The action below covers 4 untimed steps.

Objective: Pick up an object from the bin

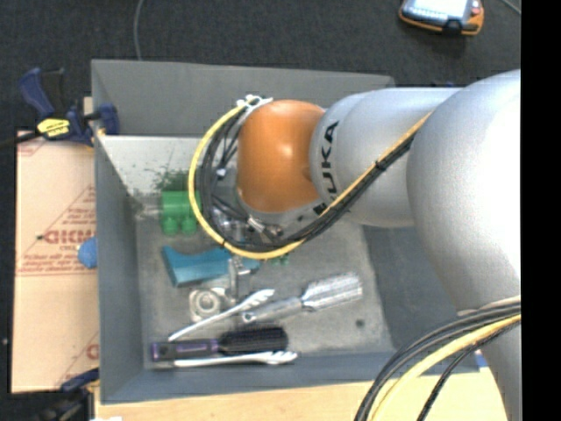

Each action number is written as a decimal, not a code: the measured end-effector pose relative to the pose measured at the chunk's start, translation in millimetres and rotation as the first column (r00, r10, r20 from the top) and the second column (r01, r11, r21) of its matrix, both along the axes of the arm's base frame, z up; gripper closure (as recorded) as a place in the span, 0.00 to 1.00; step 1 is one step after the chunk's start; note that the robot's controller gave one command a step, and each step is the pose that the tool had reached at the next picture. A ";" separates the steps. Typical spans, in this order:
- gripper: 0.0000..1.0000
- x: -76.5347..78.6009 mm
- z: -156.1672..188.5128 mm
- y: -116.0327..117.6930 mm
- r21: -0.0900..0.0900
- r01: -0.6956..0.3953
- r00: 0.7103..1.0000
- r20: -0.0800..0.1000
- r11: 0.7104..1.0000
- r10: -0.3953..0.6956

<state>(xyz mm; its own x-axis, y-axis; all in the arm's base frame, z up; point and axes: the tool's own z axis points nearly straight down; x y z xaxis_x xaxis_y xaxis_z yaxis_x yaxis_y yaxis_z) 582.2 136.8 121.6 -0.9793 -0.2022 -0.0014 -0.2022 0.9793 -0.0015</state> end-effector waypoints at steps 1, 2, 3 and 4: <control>0.00 -28.1 4.1 10.1 0.006 0.176 0.984 0.006 0.984 -0.176; 0.00 -24.0 1.9 7.8 0.005 0.155 0.988 0.006 0.988 -0.155; 0.00 -19.9 -20.8 -8.6 0.005 0.086 0.996 0.010 0.996 -0.086; 0.00 5.6 30.9 11.1 0.014 0.257 0.966 0.019 0.966 -0.257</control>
Offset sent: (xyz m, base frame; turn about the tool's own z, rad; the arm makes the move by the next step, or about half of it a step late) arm 0.0012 -0.0101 -0.0135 0.0298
